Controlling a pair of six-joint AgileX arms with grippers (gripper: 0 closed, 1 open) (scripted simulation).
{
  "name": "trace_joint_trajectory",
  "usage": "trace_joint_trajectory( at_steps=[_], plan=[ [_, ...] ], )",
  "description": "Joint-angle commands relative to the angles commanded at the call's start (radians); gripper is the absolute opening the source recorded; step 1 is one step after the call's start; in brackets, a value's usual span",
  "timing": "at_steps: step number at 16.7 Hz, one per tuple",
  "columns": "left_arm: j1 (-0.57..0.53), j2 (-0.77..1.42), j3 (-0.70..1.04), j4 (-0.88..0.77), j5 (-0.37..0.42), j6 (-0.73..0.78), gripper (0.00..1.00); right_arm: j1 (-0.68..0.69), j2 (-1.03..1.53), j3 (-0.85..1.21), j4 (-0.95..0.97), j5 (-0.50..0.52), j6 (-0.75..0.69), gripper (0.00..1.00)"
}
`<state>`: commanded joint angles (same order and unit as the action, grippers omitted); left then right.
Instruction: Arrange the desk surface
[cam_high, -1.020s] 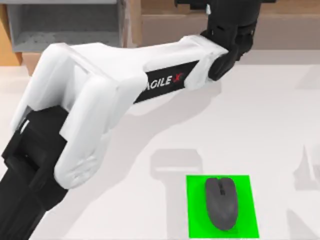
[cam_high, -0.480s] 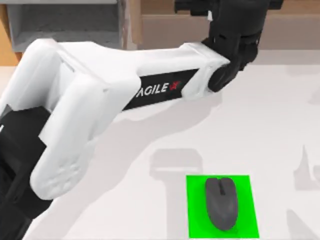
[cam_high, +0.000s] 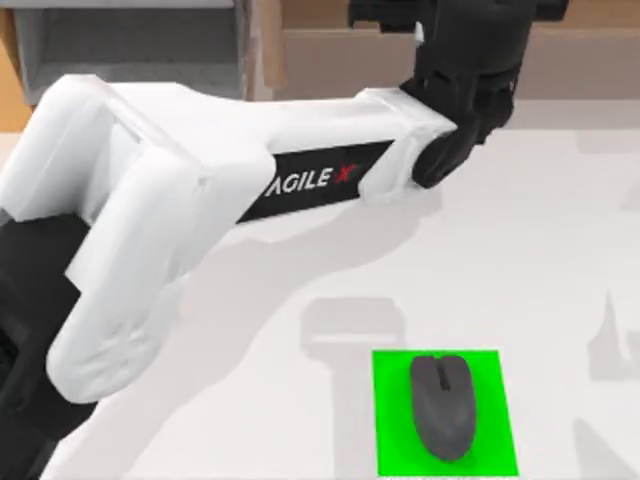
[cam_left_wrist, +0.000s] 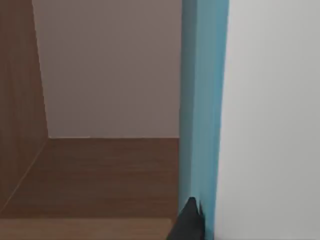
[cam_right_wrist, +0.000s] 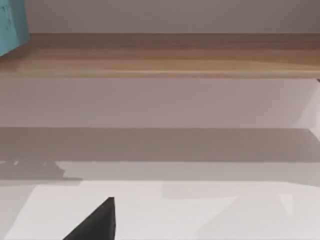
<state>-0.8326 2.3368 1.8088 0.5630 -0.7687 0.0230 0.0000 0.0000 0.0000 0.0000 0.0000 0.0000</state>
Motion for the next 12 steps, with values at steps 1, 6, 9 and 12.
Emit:
trace_joint_trajectory(
  at_steps=[1, 6, 9, 12],
  plan=[
    [-0.001, -0.019, -0.025, 0.015, 0.021, 0.005, 0.0, 0.0, 0.0, 0.0, 0.0, 0.0, 0.0, 1.0],
    [-0.021, -0.163, -0.271, 0.132, 0.203, 0.056, 0.0, 0.0, 0.0, 0.0, 0.0, 0.0, 0.0, 1.0],
    [-0.034, -0.281, -0.464, 0.215, 0.337, 0.12, 0.0, 0.0, 0.0, 0.0, 0.0, 0.0, 0.0, 1.0],
    [-0.027, -0.417, -0.655, 0.286, 0.459, 0.225, 0.0, 0.0, 0.0, 0.0, 0.0, 0.0, 0.0, 1.0]
  ],
)
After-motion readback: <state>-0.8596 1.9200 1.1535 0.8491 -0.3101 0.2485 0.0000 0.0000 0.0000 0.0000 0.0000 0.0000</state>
